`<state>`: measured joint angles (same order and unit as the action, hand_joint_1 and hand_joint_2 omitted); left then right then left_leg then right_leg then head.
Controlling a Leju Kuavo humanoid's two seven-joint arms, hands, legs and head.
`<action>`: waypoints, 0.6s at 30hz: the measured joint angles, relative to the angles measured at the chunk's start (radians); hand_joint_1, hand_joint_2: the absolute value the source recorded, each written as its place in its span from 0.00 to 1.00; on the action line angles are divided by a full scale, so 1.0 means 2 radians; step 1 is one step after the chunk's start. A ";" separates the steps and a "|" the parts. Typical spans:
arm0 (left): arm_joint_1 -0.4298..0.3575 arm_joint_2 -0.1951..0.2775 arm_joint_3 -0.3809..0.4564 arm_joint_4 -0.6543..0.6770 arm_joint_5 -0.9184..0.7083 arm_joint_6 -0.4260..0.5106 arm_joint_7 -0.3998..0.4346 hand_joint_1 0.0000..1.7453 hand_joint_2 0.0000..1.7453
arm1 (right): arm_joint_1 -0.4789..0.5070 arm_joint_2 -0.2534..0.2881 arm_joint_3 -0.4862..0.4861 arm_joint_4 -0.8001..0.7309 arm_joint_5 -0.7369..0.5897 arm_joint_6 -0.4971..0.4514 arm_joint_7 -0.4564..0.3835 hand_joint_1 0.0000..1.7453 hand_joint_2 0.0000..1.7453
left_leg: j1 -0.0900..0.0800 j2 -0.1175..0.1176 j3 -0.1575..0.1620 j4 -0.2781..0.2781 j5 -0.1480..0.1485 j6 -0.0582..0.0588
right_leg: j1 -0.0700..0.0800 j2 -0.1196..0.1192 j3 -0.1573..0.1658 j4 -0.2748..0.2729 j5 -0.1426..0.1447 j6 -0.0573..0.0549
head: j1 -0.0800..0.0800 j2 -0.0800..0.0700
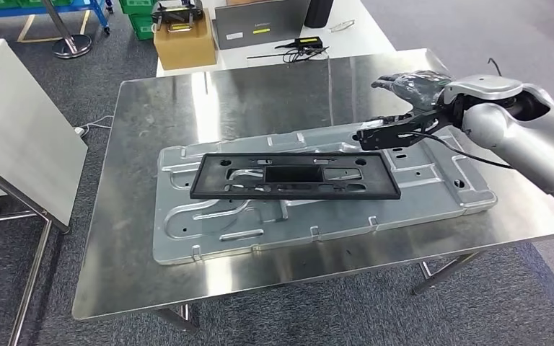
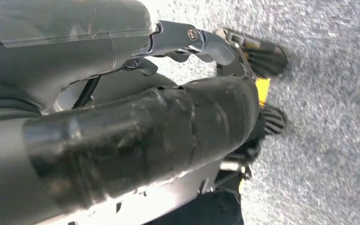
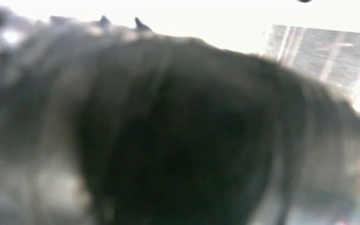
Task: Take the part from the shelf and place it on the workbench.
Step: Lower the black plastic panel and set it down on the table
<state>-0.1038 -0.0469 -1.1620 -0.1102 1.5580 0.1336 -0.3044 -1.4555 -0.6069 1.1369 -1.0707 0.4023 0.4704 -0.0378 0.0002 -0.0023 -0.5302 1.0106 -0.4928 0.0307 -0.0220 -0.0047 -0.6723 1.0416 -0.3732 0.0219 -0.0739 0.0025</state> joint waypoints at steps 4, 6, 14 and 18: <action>-0.002 0.000 0.000 0.000 -0.005 -0.006 0.003 0.00 0.00 | -0.002 -0.006 0.002 0.000 0.000 -0.002 0.001 0.00 0.00 | 0.002 0.004 -0.016 -0.009 0.023 0.011 | 0.000 0.002 -0.025 0.075 -0.071 0.006 | 0.001 0.000; -0.002 0.000 0.000 0.000 -0.005 -0.008 0.004 0.00 0.00 | -0.002 -0.011 0.005 -0.001 -0.001 -0.001 0.002 0.00 0.00 | 0.002 0.004 -0.030 -0.006 0.031 0.011 | -0.001 0.002 -0.033 0.129 -0.096 0.009 | 0.001 0.000; -0.001 0.001 0.000 0.000 -0.001 -0.011 0.007 0.00 0.00 | -0.024 -0.020 0.006 -0.009 -0.002 0.014 0.005 0.00 0.00 | 0.000 0.003 -0.069 0.013 0.054 -0.005 | 0.001 0.004 0.062 0.006 -0.069 0.001 | 0.000 0.000; 0.001 0.002 0.000 0.000 0.001 -0.013 0.008 0.00 0.00 | -0.036 -0.020 0.010 -0.012 -0.002 0.020 0.008 0.00 0.00 | 0.002 -0.001 -0.091 0.051 0.013 -0.016 | -0.001 -0.002 0.044 0.000 -0.048 -0.019 | -0.001 0.000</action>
<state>-0.1028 -0.0435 -1.1620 -0.1102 1.5608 0.1068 -0.2876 -1.5273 -0.6466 1.1576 -1.0955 0.3981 0.5107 -0.0211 0.0036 -0.0048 -0.7126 1.1125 -0.4672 -0.0022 -0.0249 -0.0081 -0.5851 1.0419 -0.4695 -0.0166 -0.0752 0.0027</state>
